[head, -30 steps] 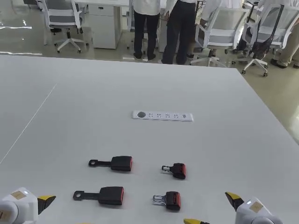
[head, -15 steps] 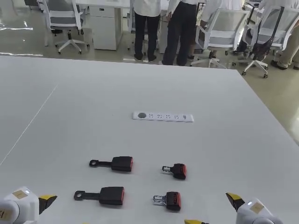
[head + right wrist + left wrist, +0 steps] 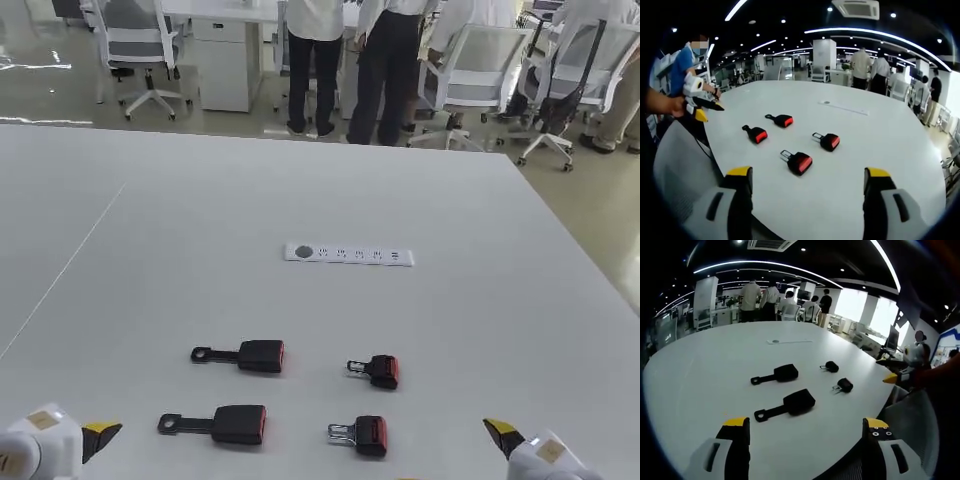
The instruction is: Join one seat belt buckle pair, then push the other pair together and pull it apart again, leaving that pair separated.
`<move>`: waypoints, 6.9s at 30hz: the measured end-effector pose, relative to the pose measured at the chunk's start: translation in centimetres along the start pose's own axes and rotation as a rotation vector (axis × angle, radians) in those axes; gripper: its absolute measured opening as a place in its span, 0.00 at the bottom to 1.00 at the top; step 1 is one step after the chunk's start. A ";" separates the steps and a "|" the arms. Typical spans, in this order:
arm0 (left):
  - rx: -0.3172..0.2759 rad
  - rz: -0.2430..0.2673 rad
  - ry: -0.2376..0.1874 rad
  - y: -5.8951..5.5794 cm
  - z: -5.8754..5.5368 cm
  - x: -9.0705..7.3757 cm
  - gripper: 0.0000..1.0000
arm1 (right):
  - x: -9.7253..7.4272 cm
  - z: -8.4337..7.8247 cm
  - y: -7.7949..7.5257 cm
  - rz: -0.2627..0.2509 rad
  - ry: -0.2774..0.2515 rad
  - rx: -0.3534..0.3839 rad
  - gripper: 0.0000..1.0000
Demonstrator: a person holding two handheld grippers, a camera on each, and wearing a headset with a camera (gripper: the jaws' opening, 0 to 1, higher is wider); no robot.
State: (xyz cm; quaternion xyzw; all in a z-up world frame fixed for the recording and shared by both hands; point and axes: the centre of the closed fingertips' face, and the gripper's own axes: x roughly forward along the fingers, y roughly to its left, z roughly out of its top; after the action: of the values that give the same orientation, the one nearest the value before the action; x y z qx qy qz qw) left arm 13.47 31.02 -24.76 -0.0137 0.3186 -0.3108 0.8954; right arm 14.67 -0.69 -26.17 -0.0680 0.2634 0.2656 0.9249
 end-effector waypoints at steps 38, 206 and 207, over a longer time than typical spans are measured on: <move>0.033 -0.040 0.032 0.4 -0.3 0.7 0.93 | 1.6 -0.5 1.8 0.100 0.046 -0.026 0.91; 0.864 -0.569 0.518 2.7 -3.0 15.3 0.33 | 17.2 -2.0 8.6 0.747 0.419 -0.543 0.33; 0.864 -0.569 0.518 2.9 -3.1 15.4 0.33 | 17.3 -1.9 8.9 0.749 0.414 -0.543 0.33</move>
State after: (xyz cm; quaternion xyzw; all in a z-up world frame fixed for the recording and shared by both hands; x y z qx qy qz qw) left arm 22.56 25.17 -36.51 0.3446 0.3554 -0.6344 0.5937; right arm 21.60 14.21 -36.70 -0.2583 0.3690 0.6189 0.6435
